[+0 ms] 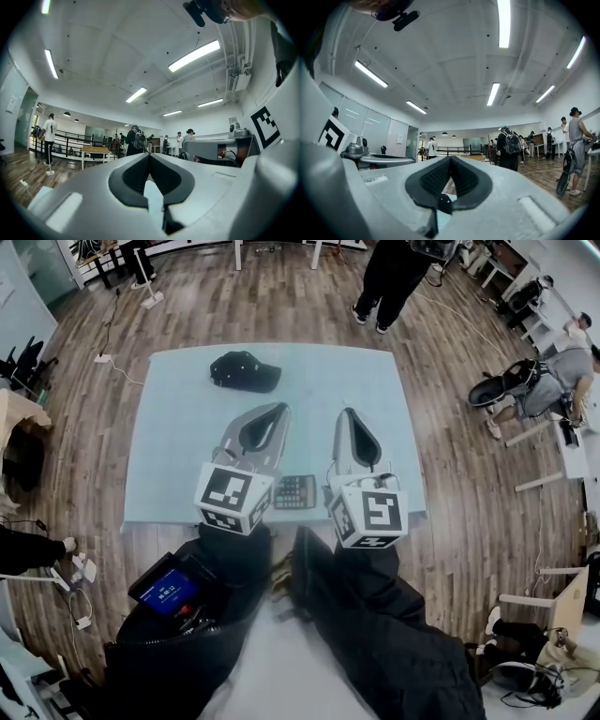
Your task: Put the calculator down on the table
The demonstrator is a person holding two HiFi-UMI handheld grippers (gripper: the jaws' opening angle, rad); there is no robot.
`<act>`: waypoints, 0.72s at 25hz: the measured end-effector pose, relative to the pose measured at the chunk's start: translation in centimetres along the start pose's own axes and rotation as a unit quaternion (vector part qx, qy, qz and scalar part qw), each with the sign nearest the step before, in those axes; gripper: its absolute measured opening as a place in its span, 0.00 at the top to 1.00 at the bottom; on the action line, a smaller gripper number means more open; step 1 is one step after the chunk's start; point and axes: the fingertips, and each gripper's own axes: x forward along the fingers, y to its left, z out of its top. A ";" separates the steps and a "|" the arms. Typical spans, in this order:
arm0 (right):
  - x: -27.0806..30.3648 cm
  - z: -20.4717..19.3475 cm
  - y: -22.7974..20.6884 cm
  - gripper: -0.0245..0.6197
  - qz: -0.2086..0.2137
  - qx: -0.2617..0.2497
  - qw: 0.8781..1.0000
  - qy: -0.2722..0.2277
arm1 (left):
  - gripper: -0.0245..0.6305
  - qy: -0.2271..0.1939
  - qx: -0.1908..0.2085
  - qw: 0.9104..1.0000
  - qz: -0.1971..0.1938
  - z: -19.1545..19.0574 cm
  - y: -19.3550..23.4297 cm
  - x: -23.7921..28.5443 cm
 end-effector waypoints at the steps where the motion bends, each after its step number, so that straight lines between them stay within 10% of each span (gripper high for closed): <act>1: 0.0 0.0 0.1 0.97 -0.001 0.000 1.000 0.000 | 0.96 0.001 0.000 1.000 0.000 -0.1 0.0 0.0; 18: -0.2 -0.2 0.2 0.97 -0.003 -0.005 1.000 0.005 | 0.96 0.012 -0.001 1.000 0.001 -0.6 -0.1 0.0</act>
